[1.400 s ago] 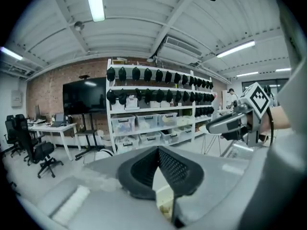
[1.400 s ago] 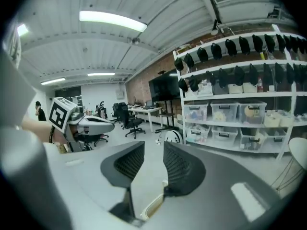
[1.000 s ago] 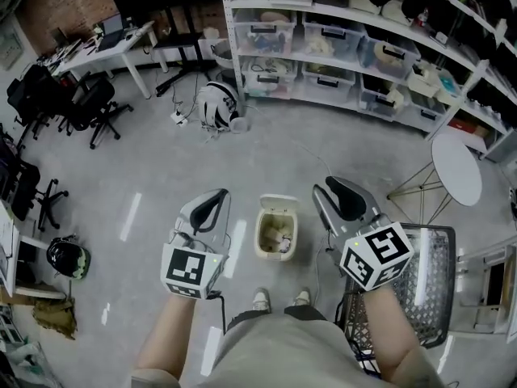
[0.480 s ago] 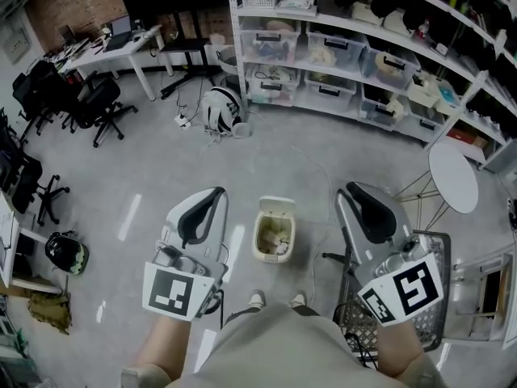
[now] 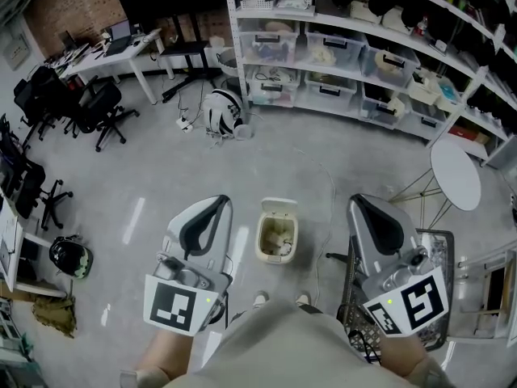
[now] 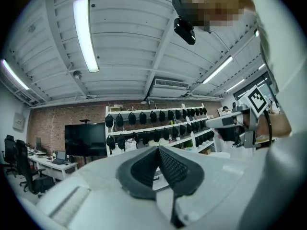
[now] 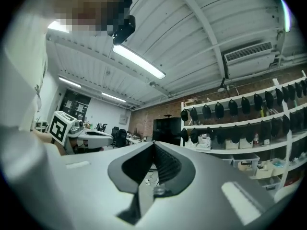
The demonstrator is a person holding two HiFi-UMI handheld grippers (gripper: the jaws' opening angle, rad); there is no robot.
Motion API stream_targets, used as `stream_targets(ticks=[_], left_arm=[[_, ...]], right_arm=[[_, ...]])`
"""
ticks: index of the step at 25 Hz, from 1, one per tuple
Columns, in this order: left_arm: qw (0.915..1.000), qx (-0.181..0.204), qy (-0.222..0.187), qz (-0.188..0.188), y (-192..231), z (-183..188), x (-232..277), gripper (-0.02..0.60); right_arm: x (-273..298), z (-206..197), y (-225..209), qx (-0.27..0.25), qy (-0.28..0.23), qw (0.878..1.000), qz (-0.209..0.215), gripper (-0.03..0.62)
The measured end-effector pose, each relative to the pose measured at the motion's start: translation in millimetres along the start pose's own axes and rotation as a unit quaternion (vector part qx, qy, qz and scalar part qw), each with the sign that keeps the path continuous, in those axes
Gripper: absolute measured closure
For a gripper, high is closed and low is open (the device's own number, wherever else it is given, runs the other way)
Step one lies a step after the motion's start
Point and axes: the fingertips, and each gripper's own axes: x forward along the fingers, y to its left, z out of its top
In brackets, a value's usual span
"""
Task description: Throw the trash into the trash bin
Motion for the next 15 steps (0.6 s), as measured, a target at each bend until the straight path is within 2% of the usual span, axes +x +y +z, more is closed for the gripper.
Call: stream_targets(ticks=[2, 6, 9, 12, 15], left_arm=[[1.0, -0.007, 0.004, 0.001, 0.5, -0.4, 1.8, 0.579], [0.9999, -0.007, -0.012, -0.01, -0.3, 4.3, 7.5, 0.578], [1.0, -0.005, 0.007, 0.001, 1.2, -1.7, 8.4, 0.58], [0.9999, 0.009, 0.009, 0.003, 0.5, -0.8, 10.2, 0.58], [0.9999, 0.008, 0.014, 0.005, 0.2, -2.5, 13.8, 0.58]], right_arm=[[-0.2, 2.4, -0.9, -0.001, -0.007, 1.0, 0.002, 0.589], [1.8, 1.9, -2.1, -0.005, -0.01, 1.0, 0.004, 0.591], [3.6, -2.9, -4.1, -0.003, -0.003, 1.0, 0.005, 0.589], [4.1, -7.7, -6.7, -0.001, 0.005, 1.0, 0.003, 0.589], [5.0, -10.4, -9.0, 0.001, 0.01, 1.0, 0.001, 0.589]])
